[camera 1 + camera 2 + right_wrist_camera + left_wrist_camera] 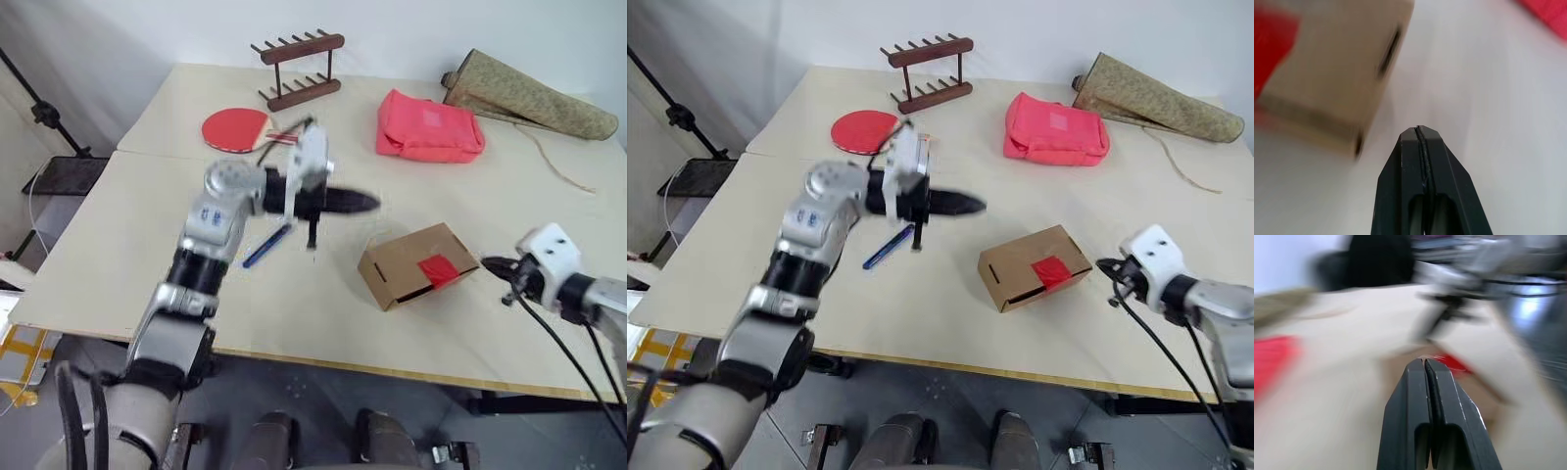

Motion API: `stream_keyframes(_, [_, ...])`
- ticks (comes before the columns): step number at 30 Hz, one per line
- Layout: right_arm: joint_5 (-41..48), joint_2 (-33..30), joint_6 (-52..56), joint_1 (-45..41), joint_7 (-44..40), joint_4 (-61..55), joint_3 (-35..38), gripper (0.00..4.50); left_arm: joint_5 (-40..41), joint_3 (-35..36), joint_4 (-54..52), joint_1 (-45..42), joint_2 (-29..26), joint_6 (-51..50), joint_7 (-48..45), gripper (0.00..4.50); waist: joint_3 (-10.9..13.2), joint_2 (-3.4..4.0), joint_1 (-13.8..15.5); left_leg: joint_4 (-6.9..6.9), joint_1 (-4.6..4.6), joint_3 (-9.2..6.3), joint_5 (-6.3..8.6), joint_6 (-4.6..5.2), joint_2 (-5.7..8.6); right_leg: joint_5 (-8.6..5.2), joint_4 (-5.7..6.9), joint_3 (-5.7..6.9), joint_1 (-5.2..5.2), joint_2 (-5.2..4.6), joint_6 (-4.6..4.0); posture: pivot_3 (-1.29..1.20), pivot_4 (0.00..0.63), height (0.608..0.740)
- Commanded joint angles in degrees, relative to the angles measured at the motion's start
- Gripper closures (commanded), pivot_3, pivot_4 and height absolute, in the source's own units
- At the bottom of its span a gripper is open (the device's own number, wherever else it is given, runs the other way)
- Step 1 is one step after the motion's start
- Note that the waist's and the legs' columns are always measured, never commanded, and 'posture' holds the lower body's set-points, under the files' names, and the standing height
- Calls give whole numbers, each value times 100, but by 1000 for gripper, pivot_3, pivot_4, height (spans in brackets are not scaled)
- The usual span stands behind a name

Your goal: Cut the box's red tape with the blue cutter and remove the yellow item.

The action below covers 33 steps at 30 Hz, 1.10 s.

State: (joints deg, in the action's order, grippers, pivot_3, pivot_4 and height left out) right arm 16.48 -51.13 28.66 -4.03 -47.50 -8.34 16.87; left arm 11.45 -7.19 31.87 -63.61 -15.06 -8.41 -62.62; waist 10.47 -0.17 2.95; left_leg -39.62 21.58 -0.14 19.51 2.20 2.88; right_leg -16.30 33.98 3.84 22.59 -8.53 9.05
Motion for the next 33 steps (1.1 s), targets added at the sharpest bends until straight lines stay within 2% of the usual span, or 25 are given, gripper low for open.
stream_keyframes(1, [448,-34,809,346,7,-938,193,4500,-720,-225,1429,-399,399,722,1032,4437,0,0,-1,0,-1,1,0,0,0,0,1,0,0,0,0,0,150,740])
stream_keyframes(4, [781,132,1410,550,164,-1680,8,4500,-1398,-717,2413,-568,767,1102,1390,4437,1,-2,-12,1,-1,5,0,0,2,1,0,-1,2,0,3,0,150,740])
stream_keyframes(7, [902,393,1663,369,474,-1890,-74,4500,-1613,-965,2610,-501,948,1277,1041,4437,5,-9,-22,1,4,5,0,0,9,1,3,-1,10,1,3,0,150,740])
stream_keyframes(12, [699,505,1376,38,675,-1627,-206,4500,-1463,-1155,1892,-75,916,767,-153,4437,4,-6,-22,-2,11,5,0,0,2,1,6,-3,19,-3,3,0,150,740])
stream_keyframes(18, [451,379,880,-511,372,-912,-624,4500,-1317,-1358,480,639,884,221,-880,4437,4,-5,-28,-3,11,3,0,-1,0,1,8,-2,19,-3,2,0,150,740])
stream_keyframes(24, [148,354,412,-1273,-43,-19,-1194,4500,-1441,-1507,-7,838,1134,-218,-523,4437,3,-4,-19,-13,13,3,0,1,3,2,9,-4,16,-4,3,0,150,740])
stream_keyframes(30, [-188,409,-92,-1690,-250,661,-1480,4500,-1444,-1511,-490,1077,870,-591,-467,4437,3,-4,-98,-12,12,1,0,0,-1,2,11,-2,16,-2,2,0,150,740])
stream_keyframes(33, [-267,239,-353,-1767,-336,1022,-1305,4500,-1380,-1419,-759,1149,649,-734,-455,4437,3,-4,-125,-14,13,0,0,0,1,2,14,-2,16,-4,3,0,150,740])
